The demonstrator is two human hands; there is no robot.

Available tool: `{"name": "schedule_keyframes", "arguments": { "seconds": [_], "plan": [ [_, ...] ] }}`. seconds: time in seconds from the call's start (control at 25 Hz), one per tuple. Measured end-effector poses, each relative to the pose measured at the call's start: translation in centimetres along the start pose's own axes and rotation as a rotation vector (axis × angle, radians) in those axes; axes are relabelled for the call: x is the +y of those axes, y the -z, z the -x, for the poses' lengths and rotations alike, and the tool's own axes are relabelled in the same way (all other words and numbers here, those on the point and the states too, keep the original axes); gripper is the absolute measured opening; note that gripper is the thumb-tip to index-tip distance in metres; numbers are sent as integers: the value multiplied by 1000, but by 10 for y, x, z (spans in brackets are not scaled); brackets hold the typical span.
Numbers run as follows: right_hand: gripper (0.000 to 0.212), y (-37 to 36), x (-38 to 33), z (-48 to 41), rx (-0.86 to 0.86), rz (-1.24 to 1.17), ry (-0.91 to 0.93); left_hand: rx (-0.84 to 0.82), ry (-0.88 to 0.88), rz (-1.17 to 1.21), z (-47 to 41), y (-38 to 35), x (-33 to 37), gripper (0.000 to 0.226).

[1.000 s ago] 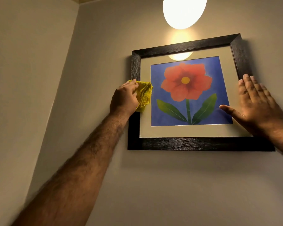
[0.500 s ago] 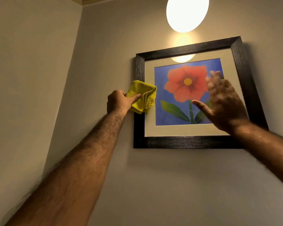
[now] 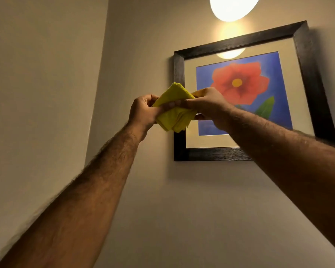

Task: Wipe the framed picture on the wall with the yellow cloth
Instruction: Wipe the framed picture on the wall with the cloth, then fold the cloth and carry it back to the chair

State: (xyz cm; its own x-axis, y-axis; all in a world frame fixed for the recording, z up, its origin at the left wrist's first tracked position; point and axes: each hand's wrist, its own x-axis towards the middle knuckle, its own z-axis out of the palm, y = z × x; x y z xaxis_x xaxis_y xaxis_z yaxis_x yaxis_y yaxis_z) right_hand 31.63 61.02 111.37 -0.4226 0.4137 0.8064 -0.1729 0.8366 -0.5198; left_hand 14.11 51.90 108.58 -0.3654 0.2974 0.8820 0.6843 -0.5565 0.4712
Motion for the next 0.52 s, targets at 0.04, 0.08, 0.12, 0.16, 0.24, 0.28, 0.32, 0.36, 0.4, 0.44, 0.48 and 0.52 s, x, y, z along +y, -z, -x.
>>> {"name": "schedule_keyframes", "arguments": {
  "seconds": [0.04,0.08,0.12,0.16,0.24,0.28,0.32,0.36,0.4,0.44,0.48,0.52],
  "plan": [
    [53,-7,2,3,-38,-78,-37,22,31,18,4,13,-3,49],
    [54,-18,2,8,-77,-140,-69,38,70,46,9,28,-7,49],
    [54,-28,3,11,-107,-187,-94,42,109,85,14,42,-11,47],
    [54,-43,4,15,-135,-229,-117,38,149,120,20,58,-16,43],
    [52,-74,8,22,-187,-293,-153,20,228,179,35,90,-27,29],
    [51,-92,11,26,-222,-327,-174,20,263,196,44,108,-32,25],
    [49,-113,16,30,-269,-371,-200,38,294,203,54,127,-37,23],
    [47,-134,20,35,-322,-427,-230,72,322,203,66,146,-43,22],
    [45,-156,25,42,-369,-490,-262,120,349,198,79,164,-50,21],
    [43,-179,30,50,-415,-547,-294,177,374,183,93,182,-56,20],
    [40,-206,37,61,-469,-597,-329,233,401,157,111,202,-63,21],
    [38,-231,42,71,-514,-636,-360,276,431,135,128,218,-70,22]
  ]
}}
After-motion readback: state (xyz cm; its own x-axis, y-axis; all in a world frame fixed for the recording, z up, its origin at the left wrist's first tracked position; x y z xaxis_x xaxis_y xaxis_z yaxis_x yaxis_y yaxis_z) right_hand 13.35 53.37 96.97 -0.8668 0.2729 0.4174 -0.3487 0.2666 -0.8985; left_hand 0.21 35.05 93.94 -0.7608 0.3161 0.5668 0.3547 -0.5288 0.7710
